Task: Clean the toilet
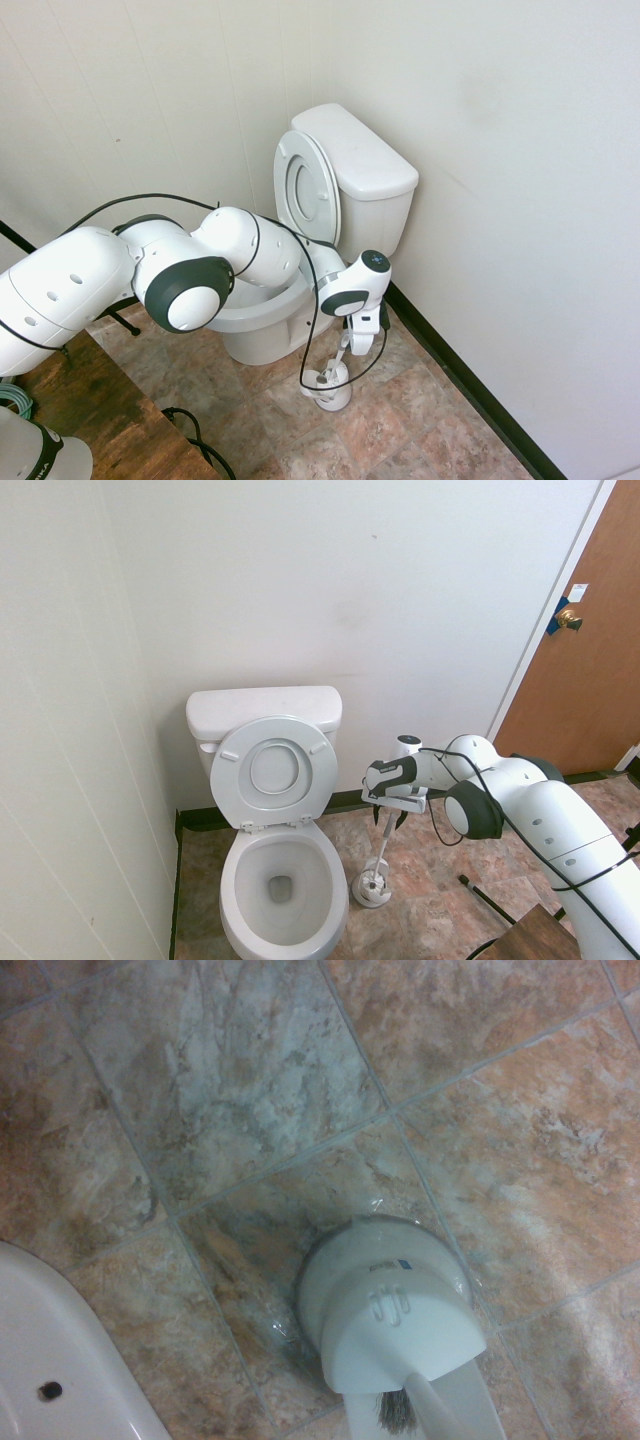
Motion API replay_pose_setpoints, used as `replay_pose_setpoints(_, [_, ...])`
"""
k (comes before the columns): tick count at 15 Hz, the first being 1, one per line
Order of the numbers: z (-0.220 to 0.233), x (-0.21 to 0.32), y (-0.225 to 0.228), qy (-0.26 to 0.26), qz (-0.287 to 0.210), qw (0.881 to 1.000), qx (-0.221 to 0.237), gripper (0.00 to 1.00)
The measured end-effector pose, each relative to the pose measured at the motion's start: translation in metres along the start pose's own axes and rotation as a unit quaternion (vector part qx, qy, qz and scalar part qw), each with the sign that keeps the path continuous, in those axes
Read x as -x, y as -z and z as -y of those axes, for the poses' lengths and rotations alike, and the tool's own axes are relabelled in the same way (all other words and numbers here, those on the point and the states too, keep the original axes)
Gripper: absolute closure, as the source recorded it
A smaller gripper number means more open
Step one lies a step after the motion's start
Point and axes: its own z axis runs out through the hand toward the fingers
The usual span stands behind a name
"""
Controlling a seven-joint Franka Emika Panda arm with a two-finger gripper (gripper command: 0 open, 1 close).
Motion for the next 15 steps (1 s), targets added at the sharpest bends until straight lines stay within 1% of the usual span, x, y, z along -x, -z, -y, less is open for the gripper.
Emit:
replay_pose_setpoints(9, [-0.007,-0.005,-0.010,0.001,0.001,1.000,0.006,1.00])
replay_pose_setpoints(15, [-0.019,-0.005,-0.013,0.015,-0.013,1.000,-0.018,1.00])
